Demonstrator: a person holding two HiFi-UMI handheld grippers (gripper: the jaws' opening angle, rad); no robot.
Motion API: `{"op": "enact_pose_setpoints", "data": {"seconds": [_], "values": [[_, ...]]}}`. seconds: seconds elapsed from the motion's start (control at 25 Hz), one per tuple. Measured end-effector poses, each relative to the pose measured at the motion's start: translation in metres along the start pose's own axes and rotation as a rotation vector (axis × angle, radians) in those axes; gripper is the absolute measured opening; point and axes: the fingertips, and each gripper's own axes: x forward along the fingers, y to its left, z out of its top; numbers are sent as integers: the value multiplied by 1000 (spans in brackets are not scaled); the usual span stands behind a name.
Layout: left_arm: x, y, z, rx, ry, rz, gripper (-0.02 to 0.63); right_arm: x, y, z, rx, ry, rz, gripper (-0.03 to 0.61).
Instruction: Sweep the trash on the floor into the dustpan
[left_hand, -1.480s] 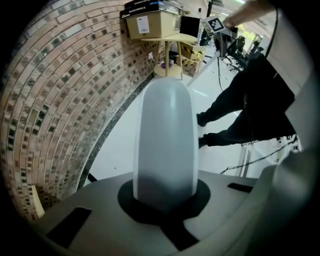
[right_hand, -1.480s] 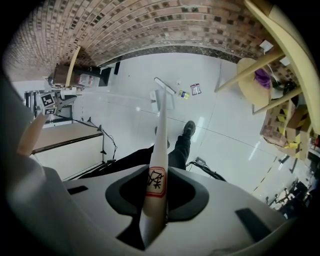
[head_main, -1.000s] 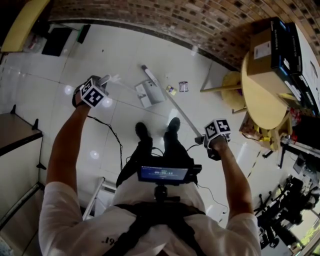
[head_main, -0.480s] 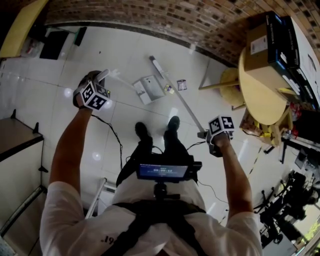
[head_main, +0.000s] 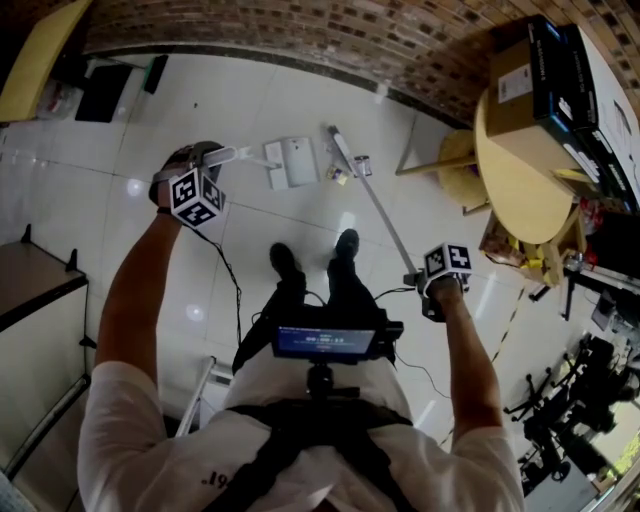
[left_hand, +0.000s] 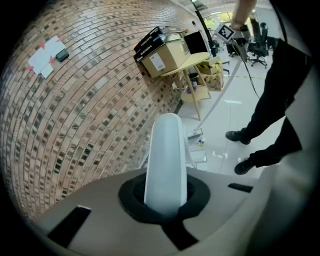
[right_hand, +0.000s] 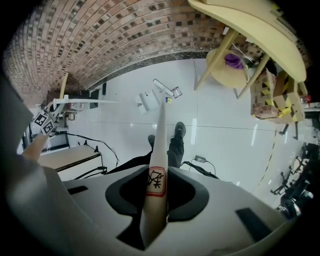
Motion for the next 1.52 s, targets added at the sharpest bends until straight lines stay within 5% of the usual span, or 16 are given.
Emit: {"op": "enact_pose_setpoints", "data": {"seconds": [0.32, 0.64, 0.88, 1.2, 1.52], "values": [[9, -18, 5, 0, 3, -134, 0, 31, 0, -26, 45, 37, 27, 74], [12, -34, 5, -2, 38, -293, 0, 62, 71, -29, 109, -3, 253, 75], [8, -31, -4, 33, 87, -268, 0, 63, 95, -27, 102, 20, 344, 74], [6, -27, -2, -38, 63, -253, 0, 45, 89, -23, 41, -40, 297, 74], [7, 12, -10, -149, 50, 20, 0, 23, 36, 33, -51, -114, -22, 74]]}}
